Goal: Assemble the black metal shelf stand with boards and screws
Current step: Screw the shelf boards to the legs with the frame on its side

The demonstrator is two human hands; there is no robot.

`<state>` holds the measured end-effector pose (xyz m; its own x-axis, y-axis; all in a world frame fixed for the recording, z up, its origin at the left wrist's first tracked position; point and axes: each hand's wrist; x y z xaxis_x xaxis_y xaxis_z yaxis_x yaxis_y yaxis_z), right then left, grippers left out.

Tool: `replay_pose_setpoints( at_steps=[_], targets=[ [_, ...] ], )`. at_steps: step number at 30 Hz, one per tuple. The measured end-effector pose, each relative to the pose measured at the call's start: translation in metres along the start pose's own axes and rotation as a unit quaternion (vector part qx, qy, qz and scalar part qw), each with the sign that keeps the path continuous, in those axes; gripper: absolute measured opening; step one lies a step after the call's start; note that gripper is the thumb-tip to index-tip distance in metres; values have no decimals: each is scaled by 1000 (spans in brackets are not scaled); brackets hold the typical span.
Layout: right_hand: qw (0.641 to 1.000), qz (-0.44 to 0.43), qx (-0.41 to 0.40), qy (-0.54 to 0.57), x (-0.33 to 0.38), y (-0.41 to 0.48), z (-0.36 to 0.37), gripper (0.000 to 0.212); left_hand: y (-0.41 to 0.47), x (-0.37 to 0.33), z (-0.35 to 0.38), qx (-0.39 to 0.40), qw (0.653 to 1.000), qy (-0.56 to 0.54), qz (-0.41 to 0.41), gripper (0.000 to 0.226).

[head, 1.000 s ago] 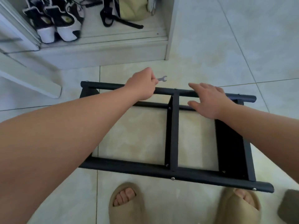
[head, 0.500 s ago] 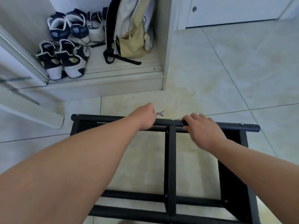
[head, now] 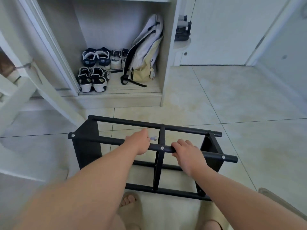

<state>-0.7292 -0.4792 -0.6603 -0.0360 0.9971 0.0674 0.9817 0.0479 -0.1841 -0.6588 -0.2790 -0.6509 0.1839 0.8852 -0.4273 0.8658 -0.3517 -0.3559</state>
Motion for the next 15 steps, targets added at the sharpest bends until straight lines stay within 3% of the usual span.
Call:
replay_pose_setpoints(
  at_steps=[5,15],
  targets=[
    [1000,7,-10,-8,7,-53,12,24,-56,-1,47,-111,994,-15,9,10],
    [1000,25,-2,-5,-3,-91,32,24,-86,-10,84,-111,993,-31,24,10]
  ],
)
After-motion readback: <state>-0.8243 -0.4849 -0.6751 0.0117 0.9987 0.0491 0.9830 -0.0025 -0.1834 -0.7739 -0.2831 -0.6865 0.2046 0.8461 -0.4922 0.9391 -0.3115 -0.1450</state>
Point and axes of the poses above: each hand's wrist, its own y-axis towards the middle knuckle, its own z-axis out of the palm, x = y × z, and after that the axes turned 10 degrees about z, right-handed
